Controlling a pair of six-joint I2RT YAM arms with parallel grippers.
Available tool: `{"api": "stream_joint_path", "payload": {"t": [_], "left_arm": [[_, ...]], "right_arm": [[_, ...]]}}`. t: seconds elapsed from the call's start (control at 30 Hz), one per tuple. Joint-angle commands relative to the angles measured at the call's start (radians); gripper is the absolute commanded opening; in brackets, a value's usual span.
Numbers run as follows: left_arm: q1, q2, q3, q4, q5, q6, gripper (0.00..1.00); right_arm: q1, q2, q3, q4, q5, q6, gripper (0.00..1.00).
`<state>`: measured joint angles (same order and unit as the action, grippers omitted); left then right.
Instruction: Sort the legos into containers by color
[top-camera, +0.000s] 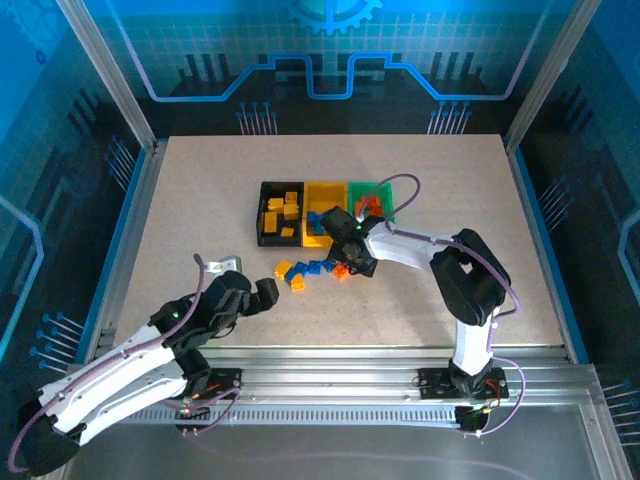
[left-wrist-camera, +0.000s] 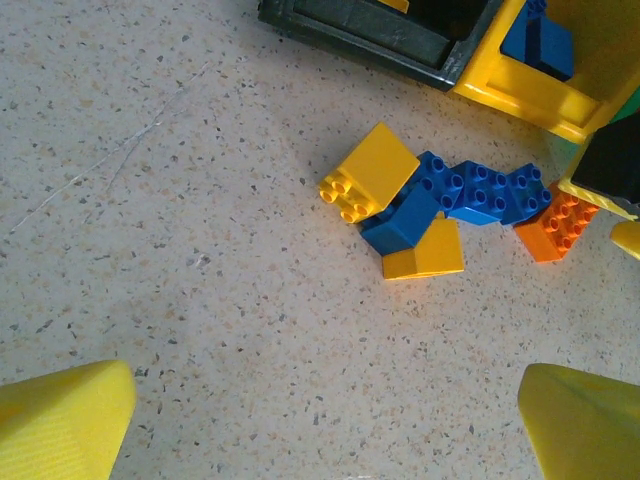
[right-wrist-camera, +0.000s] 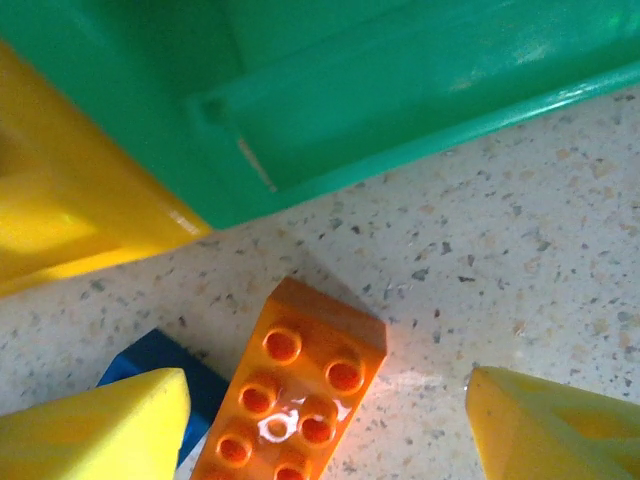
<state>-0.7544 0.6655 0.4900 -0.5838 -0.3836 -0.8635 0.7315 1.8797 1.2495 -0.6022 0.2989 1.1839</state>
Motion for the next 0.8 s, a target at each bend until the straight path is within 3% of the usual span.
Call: {"api": "stream_joint_path", "payload": {"t": [0.0,0.13,0.37,0.6,0.77], "left_arm": [[0.008,-0.015,-0.018,-0.018,0.014,-0.003,0.99],[0.008,-0.023,-0.019,-0.022,0.013,-0.001,0.99],[0.010,-0.022,-0.004,-0.024,0.017,0.022,0.99],[0.013,0.004,0.021,-0.036,0.012,0.050,0.99],[0.015,0.046,0.028,-0.028,0.016,0.046,0.99]], "right_arm": [[-0.008,0.034,0.012,-0.047,0.027,0.036,0.67],[-0.009,0.020,-0.034,-0.059,0.005,0.012,0.49],[-0.022,-0.100,-0.090,-0.033,-0.031,-0.132,0.32],[-0.062,-0.281,-0.021,-0.080,0.022,-0.441,0.33],[-0.145,-0.218,0.136,-0.116,0.086,-0.612,0.35]]}}
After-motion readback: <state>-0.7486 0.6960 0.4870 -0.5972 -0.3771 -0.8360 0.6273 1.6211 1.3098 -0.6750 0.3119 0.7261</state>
